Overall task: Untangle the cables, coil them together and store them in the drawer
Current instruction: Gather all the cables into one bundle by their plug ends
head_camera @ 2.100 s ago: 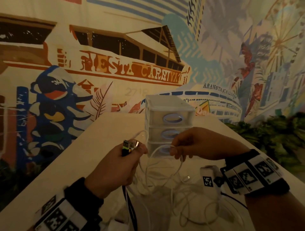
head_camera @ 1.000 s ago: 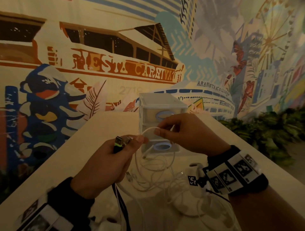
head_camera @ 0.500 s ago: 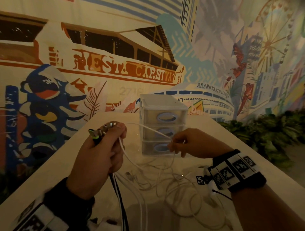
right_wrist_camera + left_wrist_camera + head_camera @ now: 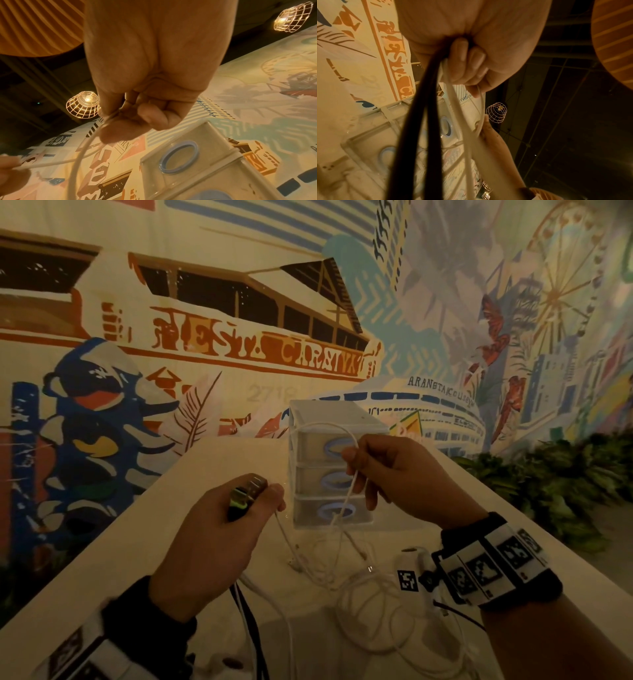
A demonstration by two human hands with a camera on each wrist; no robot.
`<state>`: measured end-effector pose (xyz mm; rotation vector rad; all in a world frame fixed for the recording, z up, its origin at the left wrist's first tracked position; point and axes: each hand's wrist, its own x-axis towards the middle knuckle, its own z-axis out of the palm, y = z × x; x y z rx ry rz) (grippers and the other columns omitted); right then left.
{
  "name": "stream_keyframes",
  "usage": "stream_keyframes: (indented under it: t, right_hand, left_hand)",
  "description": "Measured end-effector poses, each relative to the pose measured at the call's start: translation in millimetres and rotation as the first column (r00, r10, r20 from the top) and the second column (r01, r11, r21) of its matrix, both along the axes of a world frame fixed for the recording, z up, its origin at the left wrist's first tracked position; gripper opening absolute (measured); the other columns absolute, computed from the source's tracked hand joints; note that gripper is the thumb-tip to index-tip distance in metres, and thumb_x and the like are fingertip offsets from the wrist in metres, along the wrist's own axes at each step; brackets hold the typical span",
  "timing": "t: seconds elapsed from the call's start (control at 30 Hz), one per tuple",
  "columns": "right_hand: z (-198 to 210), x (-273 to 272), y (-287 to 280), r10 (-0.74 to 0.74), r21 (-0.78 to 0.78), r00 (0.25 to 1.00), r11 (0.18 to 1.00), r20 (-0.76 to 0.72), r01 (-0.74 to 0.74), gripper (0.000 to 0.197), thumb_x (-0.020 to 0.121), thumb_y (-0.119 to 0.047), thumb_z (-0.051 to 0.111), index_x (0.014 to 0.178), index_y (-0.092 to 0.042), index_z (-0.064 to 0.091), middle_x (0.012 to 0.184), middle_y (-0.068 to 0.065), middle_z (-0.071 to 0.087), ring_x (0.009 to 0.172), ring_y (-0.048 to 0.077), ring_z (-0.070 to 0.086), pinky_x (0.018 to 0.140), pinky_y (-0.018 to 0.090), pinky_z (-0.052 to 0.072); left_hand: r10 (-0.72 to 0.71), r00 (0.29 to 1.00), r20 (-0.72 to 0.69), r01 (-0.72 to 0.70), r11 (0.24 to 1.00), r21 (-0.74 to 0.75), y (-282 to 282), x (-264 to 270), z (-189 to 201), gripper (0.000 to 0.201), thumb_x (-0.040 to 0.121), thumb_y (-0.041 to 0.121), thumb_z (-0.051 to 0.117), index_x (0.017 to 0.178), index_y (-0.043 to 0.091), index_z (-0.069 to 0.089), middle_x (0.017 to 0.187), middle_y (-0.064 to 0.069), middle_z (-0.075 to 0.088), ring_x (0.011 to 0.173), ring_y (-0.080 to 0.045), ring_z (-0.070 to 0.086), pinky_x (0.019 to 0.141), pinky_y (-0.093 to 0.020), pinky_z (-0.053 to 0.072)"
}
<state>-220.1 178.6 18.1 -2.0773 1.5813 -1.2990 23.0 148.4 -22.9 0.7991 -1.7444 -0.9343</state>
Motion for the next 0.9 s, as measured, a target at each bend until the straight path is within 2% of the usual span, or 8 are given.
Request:
stream_keyframes:
  t: [0.23, 0.33, 0.4, 0.43, 0.57, 0.73, 0.83, 0.9]
  right_hand:
    - [1.1, 22.3, 7.3, 0.087, 0.064, 0.996, 0.994, 0.018, -0.088, 0.029, 0.101, -0.035, 0.056, 0.087, -0.010, 0.061, 0.068, 0.002, 0.072, 0.050, 0.020, 0.067, 0.050, 0.014, 0.046]
    - [1.9, 31.0, 8.9, 0.157, 0.082, 0.982, 0.983, 0.107, -0.166, 0.022, 0.098, -0.028, 0.061, 0.091, -0.006, 0.061, 0.075, 0.010, 0.074, 0.053, 0.026, 0.068, 0.047, 0.015, 0.047]
    - [1.7, 32.6, 8.1, 0.182, 0.081, 0.973, 0.977, 0.144, -0.195, 0.022, 0.097, -0.028, 0.062, 0.092, -0.007, 0.061, 0.078, 0.011, 0.075, 0.055, 0.028, 0.070, 0.048, 0.017, 0.048]
    - [1.3, 32.8, 7.5, 0.186, 0.085, 0.972, 0.976, 0.143, -0.200, 0.023, 0.096, -0.030, 0.062, 0.093, -0.008, 0.061, 0.079, 0.009, 0.076, 0.057, 0.029, 0.071, 0.049, 0.019, 0.048]
    - [-2.4, 33.7, 5.1, 0.217, 0.121, 0.967, 0.965, 0.136, -0.234, 0.023, 0.096, -0.034, 0.061, 0.092, -0.012, 0.061, 0.081, 0.006, 0.077, 0.060, 0.027, 0.073, 0.052, 0.024, 0.051]
    - [-5.7, 38.4, 2.4, 0.245, 0.110, 0.962, 0.960, 0.118, -0.258, 0.026, 0.096, -0.035, 0.060, 0.093, -0.009, 0.060, 0.078, 0.006, 0.077, 0.064, 0.025, 0.075, 0.054, 0.027, 0.053]
    - [-6.5, 38.8, 2.3, 0.260, 0.103, 0.961, 0.958, 0.096, -0.269, 0.028, 0.097, -0.033, 0.059, 0.094, -0.005, 0.059, 0.078, 0.006, 0.077, 0.067, 0.023, 0.076, 0.059, 0.031, 0.057]
    - [-7.0, 38.0, 2.3, 0.266, 0.109, 0.960, 0.955, 0.091, -0.275, 0.032, 0.097, -0.034, 0.059, 0.097, -0.002, 0.059, 0.080, 0.007, 0.078, 0.068, 0.024, 0.076, 0.061, 0.030, 0.058]
  left_hand:
    - [0.011, 0.994, 0.113, 0.003, 0.992, -0.125, 11.0, -8.1, -0.5, 0.022, 0.093, 0.036, 0.057, 0.088, 0.021, 0.073, 0.047, 0.013, 0.052, 0.040, 0.002, 0.044, 0.045, -0.007, 0.034]
    - [-0.032, 0.990, 0.140, 0.050, 0.990, -0.129, 14.8, -10.0, 0.4, 0.011, 0.090, 0.036, 0.061, 0.087, 0.037, 0.072, 0.071, 0.028, 0.068, 0.060, 0.015, 0.059, 0.058, 0.000, 0.040]
    - [-0.048, 0.978, 0.202, 0.081, 0.984, -0.159, 14.6, -11.4, -1.3, 0.015, 0.088, 0.041, 0.060, 0.086, 0.034, 0.073, 0.082, 0.017, 0.072, 0.073, 0.005, 0.065, 0.066, -0.006, 0.045]
    - [-0.029, 0.977, 0.211, 0.067, 0.982, -0.176, 12.7, -12.2, -2.8, 0.015, 0.088, 0.041, 0.061, 0.084, 0.032, 0.073, 0.083, 0.014, 0.072, 0.078, 0.000, 0.065, 0.069, -0.008, 0.046]
    - [0.086, 0.986, 0.144, -0.049, 0.969, -0.240, 4.9, -9.4, -2.9, 0.020, 0.089, 0.027, 0.068, 0.074, 0.040, 0.066, 0.083, 0.030, 0.066, 0.082, 0.014, 0.061, 0.072, 0.004, 0.038]
    - [0.095, 0.975, 0.199, -0.036, 0.959, -0.280, 3.2, -9.2, -5.4, 0.016, 0.086, 0.041, 0.065, 0.073, 0.049, 0.067, 0.084, 0.026, 0.069, 0.083, 0.006, 0.064, 0.073, -0.002, 0.043]
    - [0.107, 0.961, 0.255, -0.023, 0.950, -0.312, -0.6, -10.4, -11.2, 0.027, 0.085, 0.050, 0.062, 0.077, 0.025, 0.069, 0.072, 0.003, 0.066, 0.071, -0.016, 0.062, 0.066, -0.022, 0.047]
    - [0.090, 0.963, 0.256, -0.014, 0.959, -0.282, -2.1, -8.1, -11.6, 0.032, 0.087, 0.047, 0.065, 0.080, 0.017, 0.070, 0.070, -0.003, 0.066, 0.069, -0.020, 0.062, 0.066, -0.026, 0.047]
